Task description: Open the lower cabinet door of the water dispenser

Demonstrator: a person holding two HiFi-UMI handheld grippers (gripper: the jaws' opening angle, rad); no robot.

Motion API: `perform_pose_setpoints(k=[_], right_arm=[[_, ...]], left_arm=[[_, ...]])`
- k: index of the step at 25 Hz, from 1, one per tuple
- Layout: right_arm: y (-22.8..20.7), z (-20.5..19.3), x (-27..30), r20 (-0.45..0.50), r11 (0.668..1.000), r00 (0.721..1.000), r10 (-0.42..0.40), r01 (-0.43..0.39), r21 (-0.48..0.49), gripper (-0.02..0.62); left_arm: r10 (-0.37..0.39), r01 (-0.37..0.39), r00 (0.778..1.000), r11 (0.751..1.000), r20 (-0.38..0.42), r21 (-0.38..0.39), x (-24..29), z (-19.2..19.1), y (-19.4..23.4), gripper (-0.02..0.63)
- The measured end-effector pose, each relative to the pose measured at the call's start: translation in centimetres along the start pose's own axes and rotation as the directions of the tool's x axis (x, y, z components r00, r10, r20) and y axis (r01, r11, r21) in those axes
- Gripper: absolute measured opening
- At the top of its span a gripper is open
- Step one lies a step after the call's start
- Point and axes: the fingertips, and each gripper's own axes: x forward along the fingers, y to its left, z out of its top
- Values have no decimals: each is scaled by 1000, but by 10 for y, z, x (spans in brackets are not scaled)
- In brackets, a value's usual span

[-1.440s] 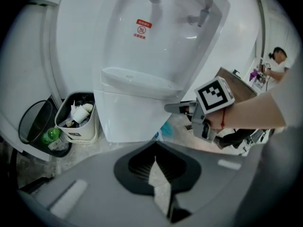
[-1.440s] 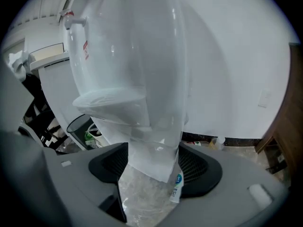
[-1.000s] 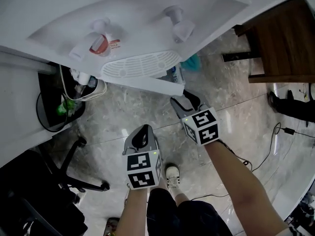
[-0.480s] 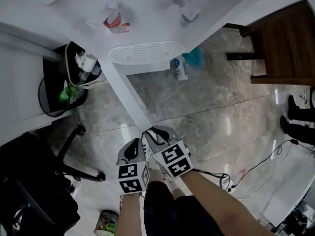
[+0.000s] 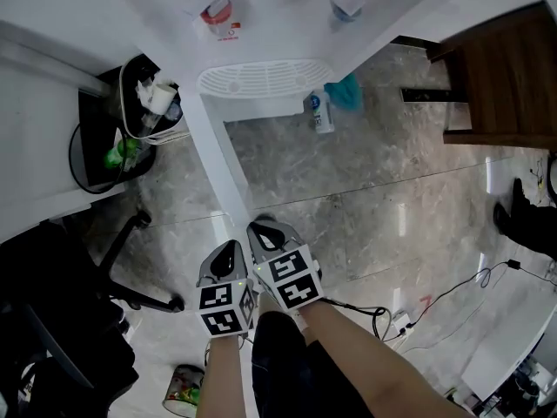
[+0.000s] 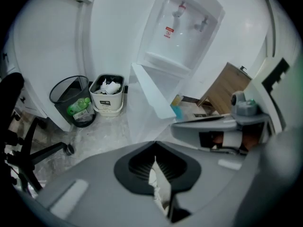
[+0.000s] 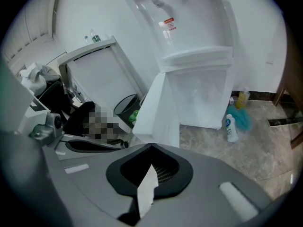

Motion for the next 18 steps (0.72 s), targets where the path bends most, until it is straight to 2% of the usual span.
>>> perform_pose_setpoints(k=[6,10,13,18], right_arm=[[-25,-3,-66,33,994,997,-76,73,80,-8],[-18,11,-133,76,996,994,-73,69,56,-8],[-7,27,-182,116,998,991,-65,62,28,-8],[5,39,-241,176,994,981,-79,63,91,-8]], left_arm=[[-16,17,1000,1000,-22,24,-27,9,-36,6],[-34,34,999,999,-14,13,-71,25,-74,6],[-46,46,999,998,7,45,-107,42,-98,6],[-48,46,998,998,37,54,-160,57,-124,6]])
